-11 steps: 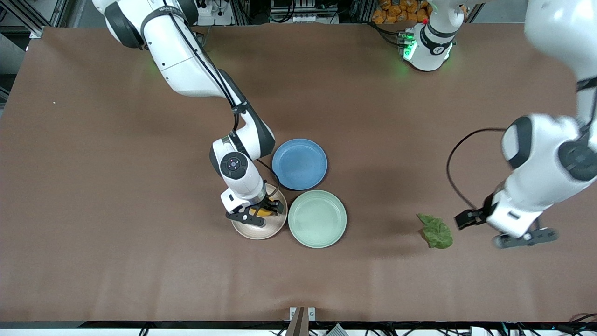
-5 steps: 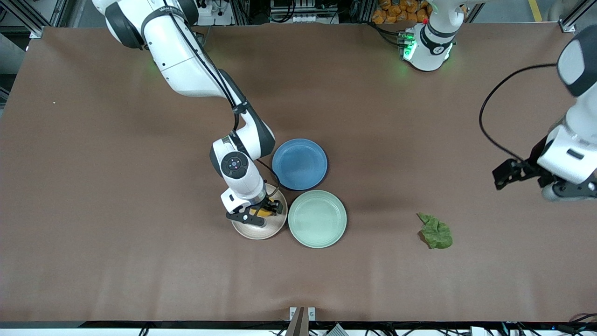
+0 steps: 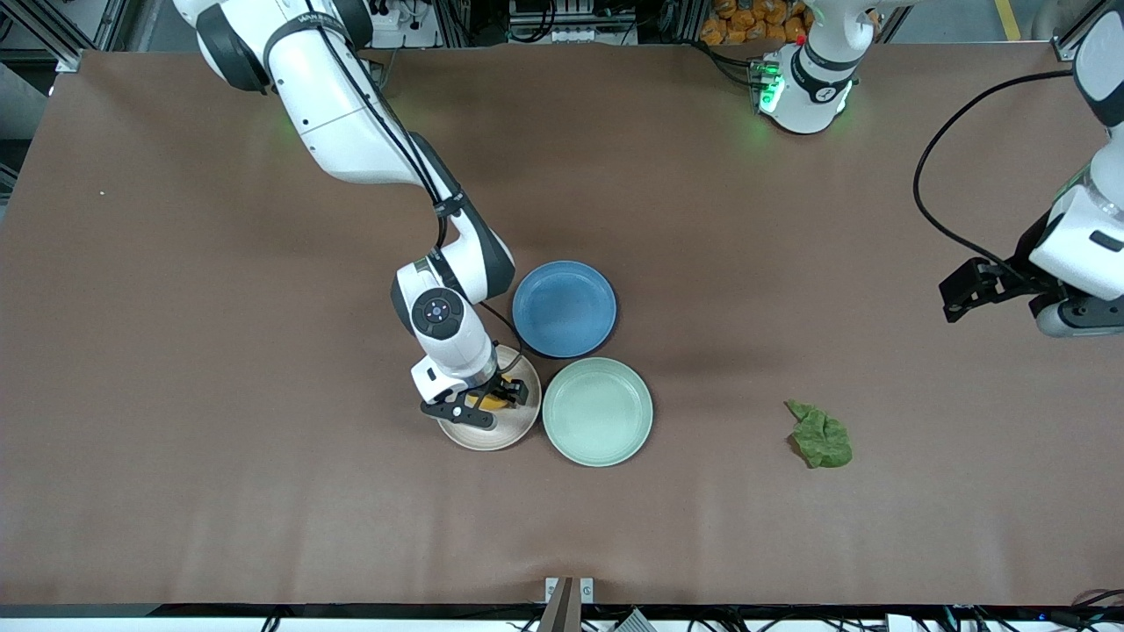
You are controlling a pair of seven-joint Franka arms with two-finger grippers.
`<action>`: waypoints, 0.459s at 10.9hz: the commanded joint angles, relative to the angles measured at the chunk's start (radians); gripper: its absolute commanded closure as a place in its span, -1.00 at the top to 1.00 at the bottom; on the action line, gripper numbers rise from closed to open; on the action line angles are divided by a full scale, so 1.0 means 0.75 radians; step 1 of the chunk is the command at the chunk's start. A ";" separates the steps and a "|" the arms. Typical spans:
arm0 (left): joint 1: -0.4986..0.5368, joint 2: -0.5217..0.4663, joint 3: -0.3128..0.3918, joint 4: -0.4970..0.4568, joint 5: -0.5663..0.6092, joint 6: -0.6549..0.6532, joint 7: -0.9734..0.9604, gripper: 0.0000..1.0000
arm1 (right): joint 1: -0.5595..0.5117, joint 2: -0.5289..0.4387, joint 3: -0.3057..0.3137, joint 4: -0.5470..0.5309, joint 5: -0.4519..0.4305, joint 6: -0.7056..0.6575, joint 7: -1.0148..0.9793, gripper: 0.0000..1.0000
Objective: Pick lemon and lettuce from plates
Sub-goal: 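Release the lettuce on the table and raise the left gripper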
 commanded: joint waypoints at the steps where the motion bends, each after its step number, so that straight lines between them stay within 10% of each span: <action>1: 0.016 -0.085 -0.004 -0.018 -0.063 -0.023 0.085 1.00 | -0.036 0.009 0.005 0.098 -0.022 -0.157 0.014 0.01; 5: 0.014 -0.148 -0.004 -0.030 -0.149 -0.127 0.091 1.00 | -0.095 -0.015 0.011 0.192 -0.010 -0.349 -0.008 0.01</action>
